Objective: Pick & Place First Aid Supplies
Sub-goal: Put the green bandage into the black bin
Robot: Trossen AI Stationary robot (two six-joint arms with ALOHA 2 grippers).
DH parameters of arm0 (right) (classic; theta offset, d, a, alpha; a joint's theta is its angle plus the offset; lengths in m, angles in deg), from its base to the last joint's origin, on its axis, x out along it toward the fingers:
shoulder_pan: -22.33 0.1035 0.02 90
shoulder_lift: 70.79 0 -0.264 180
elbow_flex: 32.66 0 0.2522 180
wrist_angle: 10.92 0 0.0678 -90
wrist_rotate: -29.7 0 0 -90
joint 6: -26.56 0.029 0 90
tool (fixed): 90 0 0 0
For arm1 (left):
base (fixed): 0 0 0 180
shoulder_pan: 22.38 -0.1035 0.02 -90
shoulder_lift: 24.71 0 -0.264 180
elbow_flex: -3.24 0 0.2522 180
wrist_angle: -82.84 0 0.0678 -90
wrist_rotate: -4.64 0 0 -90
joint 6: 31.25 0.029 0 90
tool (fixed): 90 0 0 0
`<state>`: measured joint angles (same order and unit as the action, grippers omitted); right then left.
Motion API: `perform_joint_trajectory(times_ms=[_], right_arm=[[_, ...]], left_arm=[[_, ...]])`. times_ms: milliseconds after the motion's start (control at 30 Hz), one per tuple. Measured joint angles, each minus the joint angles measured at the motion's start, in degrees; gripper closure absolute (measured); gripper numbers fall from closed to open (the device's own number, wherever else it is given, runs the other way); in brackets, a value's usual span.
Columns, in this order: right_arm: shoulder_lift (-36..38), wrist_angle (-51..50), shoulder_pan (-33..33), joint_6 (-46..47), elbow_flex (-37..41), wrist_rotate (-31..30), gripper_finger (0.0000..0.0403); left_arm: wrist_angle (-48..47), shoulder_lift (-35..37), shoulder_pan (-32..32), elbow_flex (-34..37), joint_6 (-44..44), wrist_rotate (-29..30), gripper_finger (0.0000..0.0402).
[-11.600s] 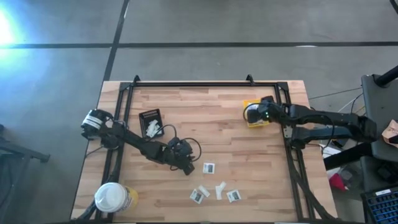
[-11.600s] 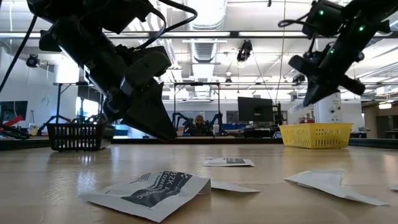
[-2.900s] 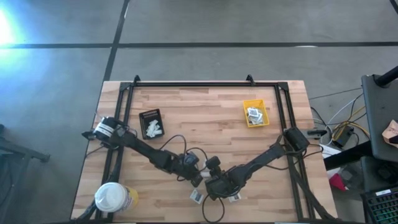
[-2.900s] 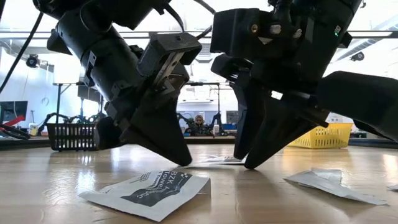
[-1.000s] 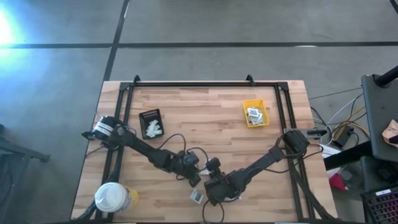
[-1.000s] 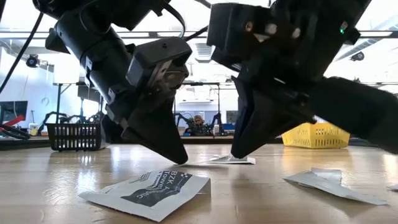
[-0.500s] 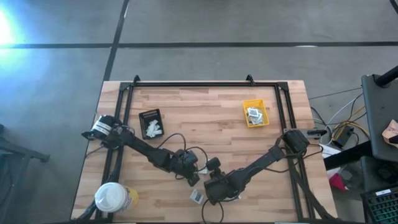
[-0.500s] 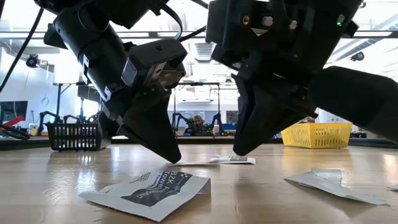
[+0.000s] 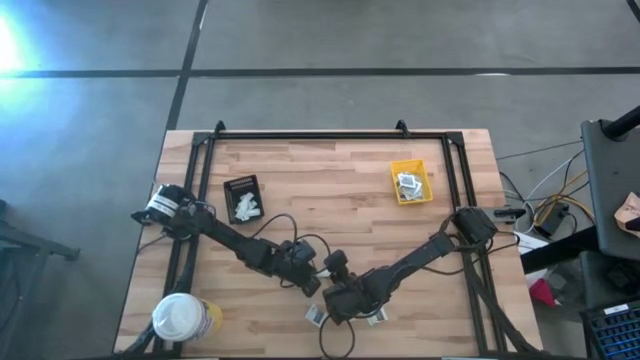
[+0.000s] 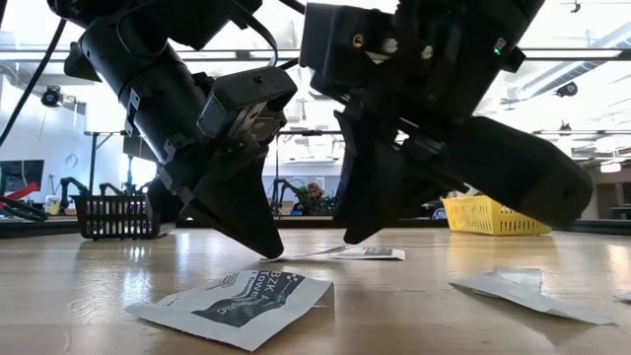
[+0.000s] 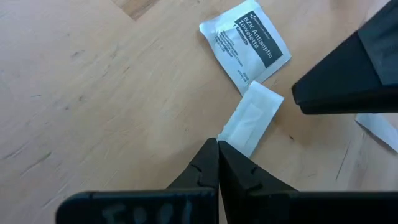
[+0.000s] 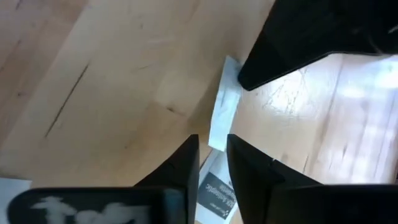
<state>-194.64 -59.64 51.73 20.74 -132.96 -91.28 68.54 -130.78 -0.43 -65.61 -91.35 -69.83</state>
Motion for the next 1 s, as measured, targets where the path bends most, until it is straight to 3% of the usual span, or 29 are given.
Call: perform_joint_trajectory(times_ms=[533,1000], right_arm=[[-0.04,5.92,-1.87,-4.55,3.48,-0.11,0.0308],[-0.04,7.55,-2.91,-3.48,4.37,-0.74,0.0339]], left_arm=[[-0.09,0.01,0.0,0.02,0.04,0.04,0.0399],[0.0,-0.01,0.0,0.0,0.0,-0.08,0.0399]])
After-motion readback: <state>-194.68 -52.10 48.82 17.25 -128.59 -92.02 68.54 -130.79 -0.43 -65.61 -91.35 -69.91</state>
